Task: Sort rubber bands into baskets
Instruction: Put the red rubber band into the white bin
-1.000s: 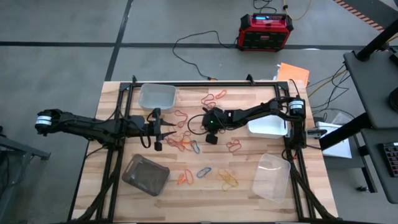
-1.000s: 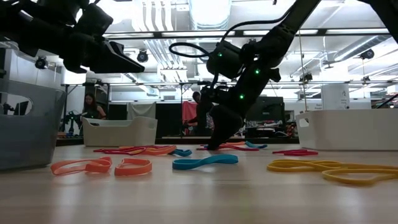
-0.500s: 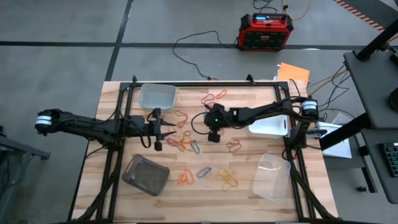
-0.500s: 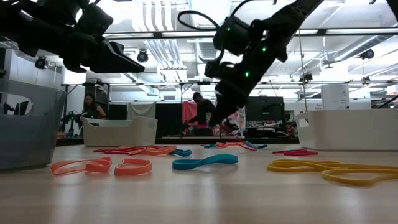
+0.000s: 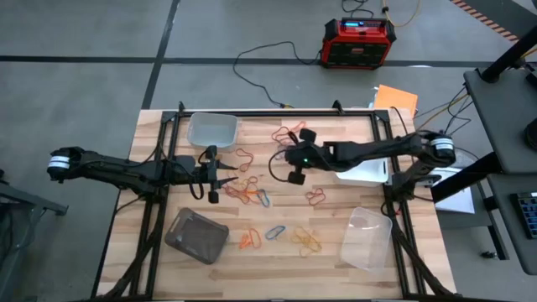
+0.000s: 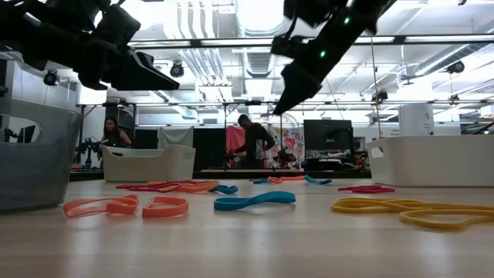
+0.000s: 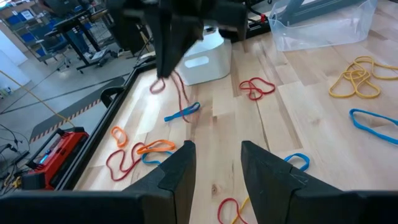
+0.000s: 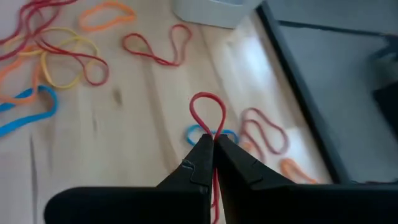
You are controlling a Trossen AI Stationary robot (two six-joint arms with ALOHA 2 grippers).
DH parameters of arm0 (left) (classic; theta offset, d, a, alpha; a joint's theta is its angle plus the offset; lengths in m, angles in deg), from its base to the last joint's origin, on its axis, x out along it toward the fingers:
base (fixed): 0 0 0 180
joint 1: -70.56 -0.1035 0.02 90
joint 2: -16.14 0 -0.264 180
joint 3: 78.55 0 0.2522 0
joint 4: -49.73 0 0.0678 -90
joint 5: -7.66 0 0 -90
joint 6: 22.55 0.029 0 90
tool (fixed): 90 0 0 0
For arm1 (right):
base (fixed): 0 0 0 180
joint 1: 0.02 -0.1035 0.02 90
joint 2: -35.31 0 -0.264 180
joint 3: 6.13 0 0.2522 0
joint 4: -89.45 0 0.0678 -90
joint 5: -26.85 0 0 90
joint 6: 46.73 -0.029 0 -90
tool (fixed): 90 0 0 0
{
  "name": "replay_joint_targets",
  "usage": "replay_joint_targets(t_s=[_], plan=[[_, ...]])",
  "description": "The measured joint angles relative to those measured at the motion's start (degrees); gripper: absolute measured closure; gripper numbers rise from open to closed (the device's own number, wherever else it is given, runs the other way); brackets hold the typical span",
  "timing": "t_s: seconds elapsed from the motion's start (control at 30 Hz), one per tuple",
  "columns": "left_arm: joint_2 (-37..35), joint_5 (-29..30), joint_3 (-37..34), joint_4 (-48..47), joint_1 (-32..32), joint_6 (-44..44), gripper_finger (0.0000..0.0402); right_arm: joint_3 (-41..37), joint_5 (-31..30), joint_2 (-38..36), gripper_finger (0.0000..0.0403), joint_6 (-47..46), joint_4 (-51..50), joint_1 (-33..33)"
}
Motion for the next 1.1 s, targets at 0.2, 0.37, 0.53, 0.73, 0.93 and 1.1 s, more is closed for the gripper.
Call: replay_joint_targets(t_s=[0.2,0.37,0.53,0.73,0.93,1.1], plan=[[0.00,0.00,0.00,0.00,0.00,-0.74,0.0288,0.02,-10.75,-5.07,0.0394,-0.41,-6.87,-2.63],[-0.03,0.04,0.00,-3.02,0.00,-3.63,0.0288,0.03,-17.76,-8.48,0.0394,-3.69,-13.56,-3.62],[-0.09,0.07,-0.02,-4.34,0.00,-7.13,0.0288,1.66,-21.45,-11.36,0.0394,-7.33,-21.04,-3.66],[-0.11,0.11,-0.02,-4.10,0.00,-7.48,0.0288,6.47,-22.20,-12.47,0.0394,-12.90,-32.98,-3.68],[-0.11,0.11,-0.02,-4.00,0.00,-7.48,0.0288,9.96,-21.99,-12.43,0.0394,-21.67,-45.79,-3.68],[-0.11,0.13,-0.02,-4.00,0.00,-7.51,0.0288,10.95,-18.10,-12.43,0.0394,-28.18,-52.61,-3.82]])
